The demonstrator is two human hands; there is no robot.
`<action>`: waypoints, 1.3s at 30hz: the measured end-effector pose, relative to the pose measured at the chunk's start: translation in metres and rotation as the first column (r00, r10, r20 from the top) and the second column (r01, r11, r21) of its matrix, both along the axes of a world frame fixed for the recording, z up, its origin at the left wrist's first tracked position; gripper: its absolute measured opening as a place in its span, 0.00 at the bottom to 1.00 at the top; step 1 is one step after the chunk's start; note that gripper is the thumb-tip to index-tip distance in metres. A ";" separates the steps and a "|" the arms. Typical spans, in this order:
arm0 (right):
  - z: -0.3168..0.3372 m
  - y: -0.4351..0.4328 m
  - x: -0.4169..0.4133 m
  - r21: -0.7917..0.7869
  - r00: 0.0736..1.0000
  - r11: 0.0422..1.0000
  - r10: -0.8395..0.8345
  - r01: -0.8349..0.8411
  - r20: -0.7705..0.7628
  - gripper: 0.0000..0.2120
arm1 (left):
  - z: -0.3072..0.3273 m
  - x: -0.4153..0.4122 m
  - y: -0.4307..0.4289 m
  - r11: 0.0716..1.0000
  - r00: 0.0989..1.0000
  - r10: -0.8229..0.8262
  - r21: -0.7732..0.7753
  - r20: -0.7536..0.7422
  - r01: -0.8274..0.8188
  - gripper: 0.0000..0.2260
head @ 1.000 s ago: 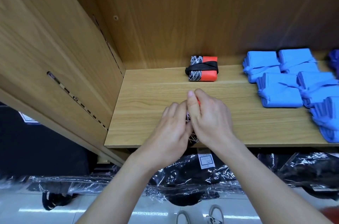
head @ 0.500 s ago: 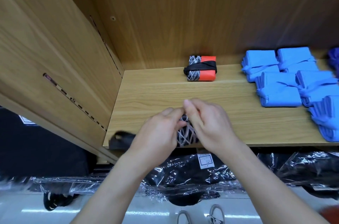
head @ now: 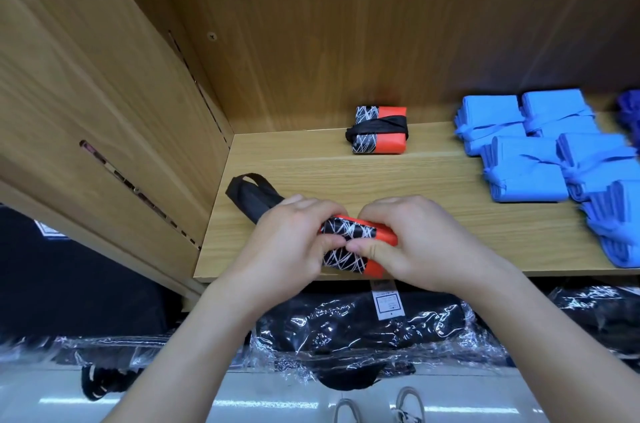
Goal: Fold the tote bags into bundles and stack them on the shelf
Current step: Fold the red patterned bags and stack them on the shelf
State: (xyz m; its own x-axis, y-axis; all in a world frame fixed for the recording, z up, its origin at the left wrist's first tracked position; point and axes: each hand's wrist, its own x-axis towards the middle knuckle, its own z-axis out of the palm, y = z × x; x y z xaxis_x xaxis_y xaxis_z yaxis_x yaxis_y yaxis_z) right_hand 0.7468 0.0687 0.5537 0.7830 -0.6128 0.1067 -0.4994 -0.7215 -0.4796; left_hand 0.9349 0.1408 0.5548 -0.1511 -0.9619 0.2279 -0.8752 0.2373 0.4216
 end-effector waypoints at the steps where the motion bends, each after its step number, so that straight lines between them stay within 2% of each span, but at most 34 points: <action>1: 0.001 0.002 0.002 0.006 0.999 1.000 0.013 -0.013 -0.040 0.16 | 0.000 -0.003 0.001 0.999 0.998 -0.017 -0.027 0.054 0.019 0.12; 4: 0.003 0.005 0.007 0.057 0.984 0.998 0.041 -0.031 -0.171 0.15 | -0.002 -0.012 0.002 0.995 0.992 -0.057 -0.071 0.110 0.065 0.13; 6: 0.003 0.003 0.003 0.069 0.990 0.997 0.037 -0.027 -0.138 0.14 | 0.001 -0.008 0.003 0.997 0.998 -0.044 -0.066 0.034 0.046 0.16; 7: 0.005 0.002 0.001 0.050 0.994 0.998 0.036 -0.031 -0.106 0.13 | 0.003 -0.004 0.005 0.997 0.998 -0.053 -0.050 0.041 0.055 0.19; 10: 0.015 -0.007 -0.008 -0.026 0.995 1.000 0.006 -0.009 -0.103 0.10 | 0.004 0.012 0.014 0.998 0.966 -0.048 -0.023 0.255 0.056 0.35; 11: 0.018 -0.009 -0.011 -0.041 0.994 0.999 -0.014 0.009 -0.111 0.10 | 0.006 0.019 0.016 0.999 0.952 -0.019 -0.032 0.305 0.030 0.38; 13: 0.023 -0.013 -0.017 -0.044 0.993 0.998 -0.039 0.034 -0.113 0.10 | 0.008 0.035 0.017 0.996 0.923 0.026 -0.087 0.385 0.009 0.35; 15: 0.026 -0.015 -0.021 -0.042 0.994 0.998 -0.050 0.046 -0.102 0.12 | 0.010 0.047 0.018 0.989 0.907 0.012 -0.137 0.422 0.050 0.26; 17: 0.029 -0.016 -0.024 -0.054 0.992 0.997 -0.063 0.057 -0.108 0.14 | 0.013 0.054 0.021 0.985 0.933 -0.090 -0.106 0.347 0.135 0.12; 18: 0.030 -0.018 -0.026 -0.063 0.990 0.996 -0.071 0.064 -0.119 0.15 | 0.015 0.055 0.024 0.988 0.962 -0.108 -0.080 0.251 0.132 0.09; 20: 0.033 -0.021 -0.029 -0.069 0.983 0.994 -0.097 0.087 -0.155 0.17 | 0.027 0.054 0.030 0.990 0.996 -0.034 0.136 -0.077 0.044 0.19; 21: 0.034 -0.023 -0.030 -0.063 0.978 0.993 -0.106 0.096 -0.181 0.18 | 0.034 0.054 0.033 0.964 0.955 -0.007 0.254 -0.297 0.086 0.22; 22: 0.035 -0.023 -0.029 -0.049 0.971 0.994 -0.108 0.100 -0.214 0.18 | 0.041 0.055 0.035 0.930 0.865 0.005 0.321 -0.502 0.181 0.22; 24: 0.032 -0.023 -0.025 -0.020 0.952 0.996 -0.092 0.090 -0.291 0.17 | 0.053 0.055 0.035 0.878 0.643 -0.070 0.259 -0.763 0.402 0.17; 26: 0.029 -0.020 -0.019 0.035 0.944 0.996 -0.070 0.086 -0.321 0.17 | 0.057 0.053 0.030 0.835 0.419 -0.137 0.123 -0.897 0.536 0.13; 28: 0.029 -0.017 -0.013 0.129 0.957 0.987 -0.059 0.099 -0.285 0.22 | 0.054 0.050 0.025 0.818 0.222 -0.139 0.015 -0.965 0.576 0.11; 31: 0.039 -0.007 -0.005 0.192 0.966 0.980 0.006 0.046 -0.259 0.44 | 0.045 0.045 0.019 0.839 -0.002 -0.062 -0.053 -0.998 0.542 0.17; 34: 0.050 0.004 0.001 0.146 0.969 0.989 0.072 -0.038 -0.236 0.49 | 0.044 0.036 0.012 0.868 -0.085 -0.024 -0.064 -0.996 0.492 0.24; 37: 0.052 0.010 0.004 0.036 0.971 0.993 0.115 -0.110 -0.210 0.50 | 0.046 0.026 0.006 0.948 -0.004 0.039 0.035 -0.999 0.317 0.29; 39: 0.052 0.011 0.005 0.034 0.969 0.991 0.133 -0.128 -0.210 0.49 | 0.044 0.021 0.004 0.970 -0.026 0.035 0.028 -0.999 0.240 0.29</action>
